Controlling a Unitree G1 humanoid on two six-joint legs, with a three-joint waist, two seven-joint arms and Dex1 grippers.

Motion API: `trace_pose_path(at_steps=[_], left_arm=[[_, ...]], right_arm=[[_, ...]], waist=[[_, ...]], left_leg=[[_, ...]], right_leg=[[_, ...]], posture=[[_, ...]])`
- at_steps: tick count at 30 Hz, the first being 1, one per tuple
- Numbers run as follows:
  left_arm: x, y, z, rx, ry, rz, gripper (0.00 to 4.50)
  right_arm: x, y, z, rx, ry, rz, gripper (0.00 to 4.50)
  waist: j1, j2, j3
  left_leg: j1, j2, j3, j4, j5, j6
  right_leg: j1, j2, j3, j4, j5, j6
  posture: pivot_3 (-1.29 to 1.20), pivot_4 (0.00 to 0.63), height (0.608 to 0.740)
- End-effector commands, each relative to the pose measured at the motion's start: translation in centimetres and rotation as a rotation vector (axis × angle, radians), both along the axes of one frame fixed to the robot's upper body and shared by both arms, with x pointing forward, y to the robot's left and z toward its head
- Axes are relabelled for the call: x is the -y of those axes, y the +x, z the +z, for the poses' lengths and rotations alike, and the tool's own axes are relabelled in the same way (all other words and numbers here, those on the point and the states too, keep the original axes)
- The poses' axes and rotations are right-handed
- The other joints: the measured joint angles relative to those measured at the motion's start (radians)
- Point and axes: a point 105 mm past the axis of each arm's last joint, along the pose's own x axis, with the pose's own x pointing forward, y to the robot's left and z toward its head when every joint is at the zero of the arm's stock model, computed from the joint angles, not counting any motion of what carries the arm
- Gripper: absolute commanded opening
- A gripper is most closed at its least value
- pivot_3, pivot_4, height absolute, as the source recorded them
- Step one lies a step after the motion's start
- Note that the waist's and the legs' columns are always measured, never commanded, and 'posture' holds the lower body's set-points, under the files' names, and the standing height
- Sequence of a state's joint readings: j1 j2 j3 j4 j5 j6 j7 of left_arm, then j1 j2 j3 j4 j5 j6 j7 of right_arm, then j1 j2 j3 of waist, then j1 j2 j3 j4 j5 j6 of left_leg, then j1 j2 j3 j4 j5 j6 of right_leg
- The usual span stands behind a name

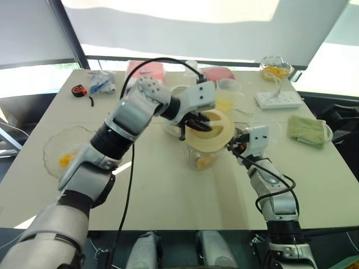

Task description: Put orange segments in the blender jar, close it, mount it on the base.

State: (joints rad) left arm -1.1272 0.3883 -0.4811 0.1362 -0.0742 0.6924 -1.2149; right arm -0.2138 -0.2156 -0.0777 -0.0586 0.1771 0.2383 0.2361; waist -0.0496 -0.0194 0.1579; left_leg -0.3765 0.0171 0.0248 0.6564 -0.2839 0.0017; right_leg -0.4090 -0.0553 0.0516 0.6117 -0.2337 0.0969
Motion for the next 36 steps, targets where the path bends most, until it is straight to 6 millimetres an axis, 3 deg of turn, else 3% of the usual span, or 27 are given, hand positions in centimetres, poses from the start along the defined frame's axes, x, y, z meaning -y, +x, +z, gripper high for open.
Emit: trace_pose_path(at_steps=[1,7,9,11,16,24,31,36], left_arm=[[-0.1,-1.5,-4.2,-0.111,0.146,-0.115,0.24],[0.5,0.2,-1.0,-0.123,0.149,-0.043,0.24],[1.2,0.0,1.1,-0.150,0.139,-0.018,0.24],[1.4,-0.2,2.1,-0.170,0.141,-0.008,0.24],[1.9,-0.6,5.5,-0.137,0.142,0.020,0.24],[1.1,-0.6,5.8,-0.092,0.145,0.009,0.24],[0.7,-0.1,4.2,-0.049,0.138,-0.045,0.24],[1.3,-0.4,6.3,-0.034,0.080,-0.052,0.24]], right_arm=[[1.5,0.4,1.0,0.028,-0.002,-0.069,1.13],[1.4,0.4,0.9,0.024,-0.002,-0.065,1.13],[1.4,0.4,0.8,0.022,-0.003,-0.066,1.13],[1.4,0.4,0.8,0.020,-0.003,-0.066,1.13],[1.5,0.3,0.6,0.018,-0.007,-0.070,1.13],[1.6,0.3,0.6,0.020,-0.002,-0.080,1.13],[1.6,0.4,0.6,0.022,0.000,-0.079,1.13],[1.8,0.3,0.6,0.020,-0.006,-0.083,1.13]], waist=[[0.000,-0.001,0.000],[0.002,-0.004,0.005],[0.000,-0.004,0.007],[-0.002,-0.003,0.008],[-0.005,-0.002,0.017],[0.002,0.000,0.023],[0.006,0.000,0.023],[0.006,0.000,0.023]], left_leg=[[0.000,0.000,0.000,-0.001,0.000,0.000],[-0.001,0.000,0.000,-0.003,0.000,0.000],[-0.003,0.000,0.000,-0.003,0.000,0.000],[-0.015,-0.001,0.000,-0.002,0.000,0.001],[-0.019,-0.002,-0.001,-0.003,0.000,0.001],[-0.020,-0.002,-0.001,-0.003,0.001,0.001],[-0.020,-0.002,0.000,-0.002,0.001,0.000],[-0.021,-0.002,-0.001,0.005,0.001,0.000]], right_leg=[[0.000,0.000,0.000,0.000,0.000,0.000],[-0.003,0.007,0.000,0.000,0.000,0.000],[-0.005,0.008,0.000,0.000,0.000,0.000],[-0.017,0.010,0.001,0.001,0.001,0.000],[-0.023,0.013,0.001,0.003,0.001,0.002],[-0.023,0.013,0.001,0.003,0.000,0.002],[-0.022,0.012,0.001,0.003,0.001,0.003],[-0.021,0.012,0.001,0.006,0.000,0.002]], posture=[[0.00,0.150,0.740],[0.00,0.150,0.740],[0.00,0.150,0.740],[0.00,0.150,0.740],[0.00,0.150,0.740],[0.00,0.150,0.740],[0.00,0.150,0.740],[0.00,0.150,0.740]])
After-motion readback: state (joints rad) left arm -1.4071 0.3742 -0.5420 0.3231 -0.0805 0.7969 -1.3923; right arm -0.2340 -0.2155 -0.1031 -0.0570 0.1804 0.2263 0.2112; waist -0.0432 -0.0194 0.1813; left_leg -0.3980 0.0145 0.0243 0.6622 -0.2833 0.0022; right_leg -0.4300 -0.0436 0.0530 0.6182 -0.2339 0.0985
